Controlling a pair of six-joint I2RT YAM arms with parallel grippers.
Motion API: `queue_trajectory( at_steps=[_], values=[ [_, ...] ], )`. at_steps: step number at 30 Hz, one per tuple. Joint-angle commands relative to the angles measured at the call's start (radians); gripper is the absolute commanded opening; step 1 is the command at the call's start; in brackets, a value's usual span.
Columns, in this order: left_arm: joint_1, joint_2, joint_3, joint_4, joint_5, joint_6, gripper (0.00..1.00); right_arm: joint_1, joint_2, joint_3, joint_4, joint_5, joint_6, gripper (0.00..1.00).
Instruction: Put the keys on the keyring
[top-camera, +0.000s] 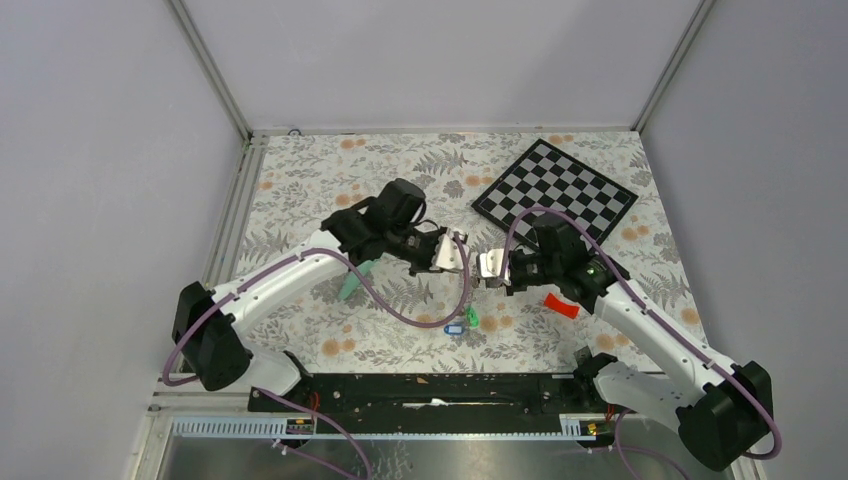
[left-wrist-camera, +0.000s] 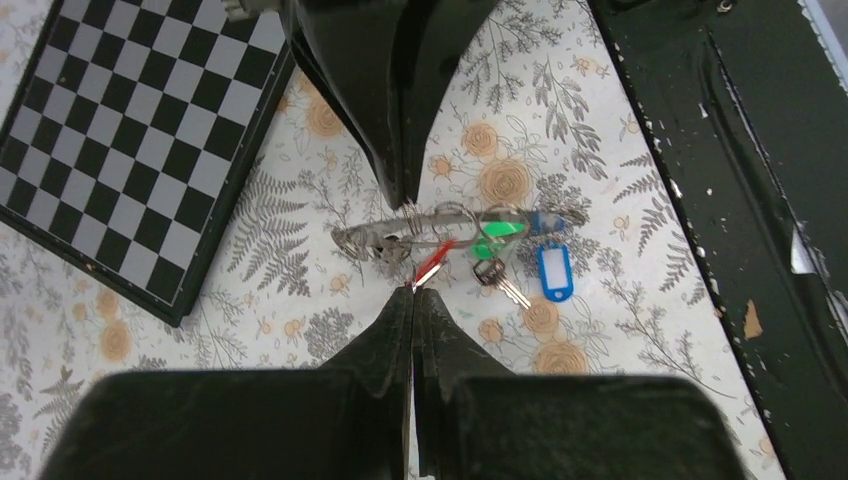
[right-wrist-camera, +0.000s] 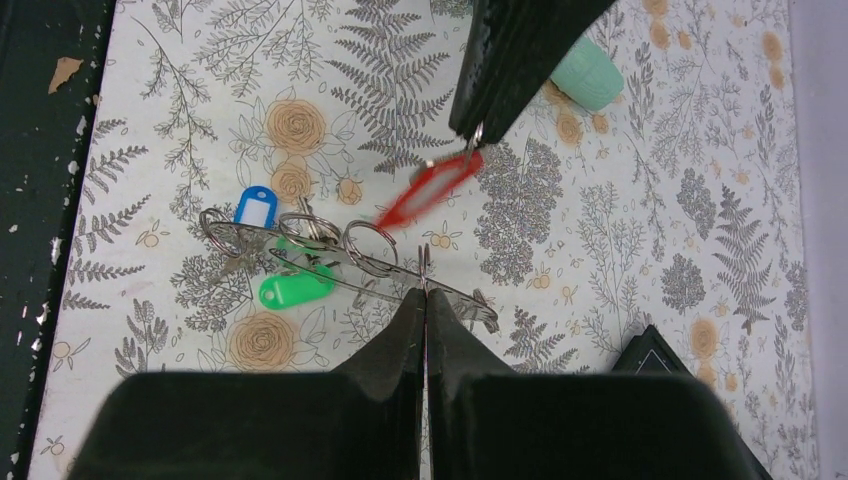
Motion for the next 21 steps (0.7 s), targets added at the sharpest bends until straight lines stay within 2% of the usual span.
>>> queue_trajectory(
  at_steps=[1, 12, 21],
  values=[
    [-0.037, 0.008, 0.009, 0.117, -0.065, -0.006, 0.00, 0.022, -0.022, -0.007, 0.030, 0.021, -0.046, 0.00],
    [-0.062, 0.000, -0.071, 0.208, -0.259, 0.090, 0.00, 0.024, 0.010, -0.006, 0.047, -0.060, 0.017, 0.00],
    [-0.075, -0.014, -0.119, 0.220, -0.214, 0.127, 0.00, 0.023, 0.040, -0.005, 0.075, -0.098, 0.079, 0.00]
  ],
)
